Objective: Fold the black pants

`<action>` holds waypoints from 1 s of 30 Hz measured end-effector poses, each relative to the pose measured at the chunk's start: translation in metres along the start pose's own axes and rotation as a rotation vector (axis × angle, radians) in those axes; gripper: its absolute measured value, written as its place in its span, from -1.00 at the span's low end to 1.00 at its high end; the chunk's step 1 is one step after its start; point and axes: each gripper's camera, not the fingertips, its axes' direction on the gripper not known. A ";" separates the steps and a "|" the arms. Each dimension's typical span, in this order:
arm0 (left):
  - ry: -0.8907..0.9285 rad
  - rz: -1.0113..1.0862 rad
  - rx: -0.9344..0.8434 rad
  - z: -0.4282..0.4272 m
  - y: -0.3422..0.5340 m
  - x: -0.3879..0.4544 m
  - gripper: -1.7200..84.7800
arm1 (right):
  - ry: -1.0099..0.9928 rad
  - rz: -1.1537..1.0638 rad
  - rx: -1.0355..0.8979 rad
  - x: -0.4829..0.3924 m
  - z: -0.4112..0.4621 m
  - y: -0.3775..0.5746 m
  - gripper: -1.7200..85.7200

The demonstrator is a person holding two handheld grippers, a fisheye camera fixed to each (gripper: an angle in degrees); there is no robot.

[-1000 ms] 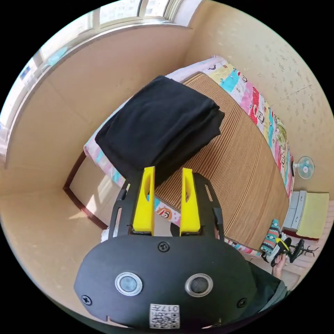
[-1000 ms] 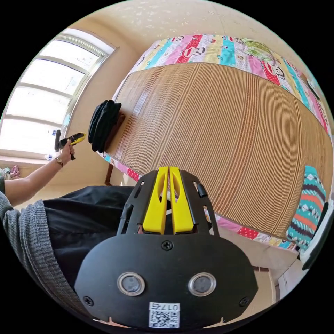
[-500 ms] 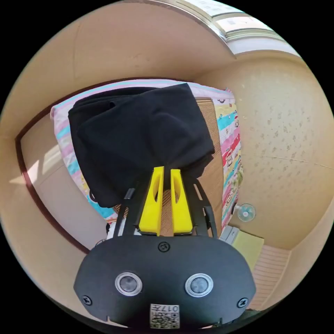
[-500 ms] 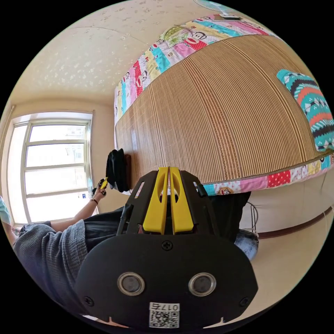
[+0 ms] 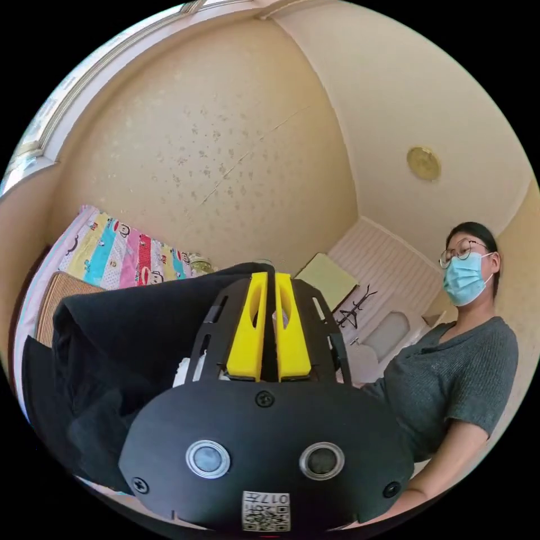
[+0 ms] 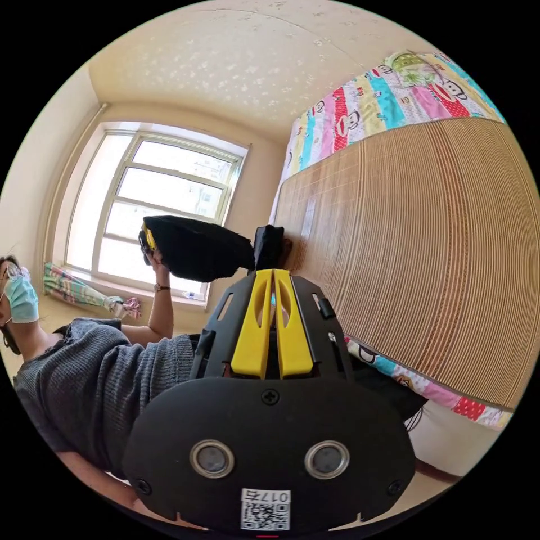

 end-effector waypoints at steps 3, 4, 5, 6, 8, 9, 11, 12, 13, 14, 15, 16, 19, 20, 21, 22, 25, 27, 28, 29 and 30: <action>0.253 0.125 0.059 0.029 0.012 0.077 -0.95 | -0.193 -0.059 -0.032 0.002 -0.016 0.001 -0.84; 0.330 0.185 0.051 0.044 0.019 0.107 -0.95 | -0.288 -0.033 -0.056 0.010 -0.020 0.002 -0.79; 0.388 0.237 0.024 0.062 0.025 0.134 -0.95 | -0.340 -0.009 -0.070 0.016 -0.020 0.002 -0.72; 0.418 0.260 0.007 0.072 0.029 0.148 -0.95 | -0.453 0.044 -0.102 0.029 -0.019 0.002 -0.59; 0.575 0.335 -0.049 0.118 0.052 0.196 -0.95 | -0.630 0.119 -0.140 0.051 -0.015 0.003 -0.44; 0.626 0.352 -0.064 0.130 0.059 0.206 -0.94 | -0.760 0.157 -0.104 0.065 -0.015 0.006 -0.40; 0.828 0.425 -0.137 0.177 0.093 0.246 -0.94 | -0.975 0.197 0.003 0.085 -0.019 0.011 -0.37; 0.868 0.447 -0.153 0.188 0.103 0.256 -0.94 | -1.085 0.229 0.056 0.097 -0.020 0.014 -0.38; 0.933 0.484 -0.188 0.207 0.124 0.273 -0.94 | -1.116 0.266 0.070 0.106 -0.021 0.017 -0.42; 0.978 0.511 -0.239 0.225 0.145 0.288 -0.94 | -1.113 0.275 0.084 0.110 -0.024 0.018 -0.45; 0.989 0.520 -0.269 0.234 0.156 0.295 -0.94 | -1.089 0.270 0.143 0.116 -0.034 0.023 -0.53; 0.991 0.535 -0.325 0.249 0.177 0.308 -0.93 | -1.117 0.233 0.265 0.124 -0.050 0.031 -0.59; 0.947 0.545 -0.420 0.272 0.224 0.324 -0.93 | -1.315 0.058 0.526 0.135 -0.092 0.042 -0.66; 0.903 0.531 -0.496 0.282 0.240 0.325 -0.93 | -1.316 0.016 0.542 0.133 -0.101 0.041 -0.67; 0.874 0.521 -0.551 0.287 0.247 0.325 -0.92 | -1.282 -0.071 0.568 0.126 -0.122 0.041 -0.68; 0.793 0.491 -0.675 0.299 0.263 0.326 -0.92 | -1.224 -0.154 0.592 0.115 -0.142 0.041 -0.68; 0.365 0.408 -0.971 0.334 0.311 0.325 -0.90 | -1.183 -0.400 0.577 0.074 -0.176 0.040 -0.69; 0.058 0.414 -1.093 0.355 0.344 0.319 -0.90 | -1.136 -0.554 0.519 0.041 -0.188 0.040 -0.69; -0.029 0.403 -1.145 0.368 0.363 0.314 -0.92 | -1.066 -0.635 0.473 0.017 -0.191 0.042 -0.69; 0.010 0.361 -1.151 0.377 0.376 0.308 -0.92 | -1.023 -0.670 0.452 0.004 -0.191 0.044 -0.69; 0.050 0.328 -1.130 0.381 0.379 0.304 -0.93 | -0.938 -0.739 0.426 -0.019 -0.188 0.051 -0.69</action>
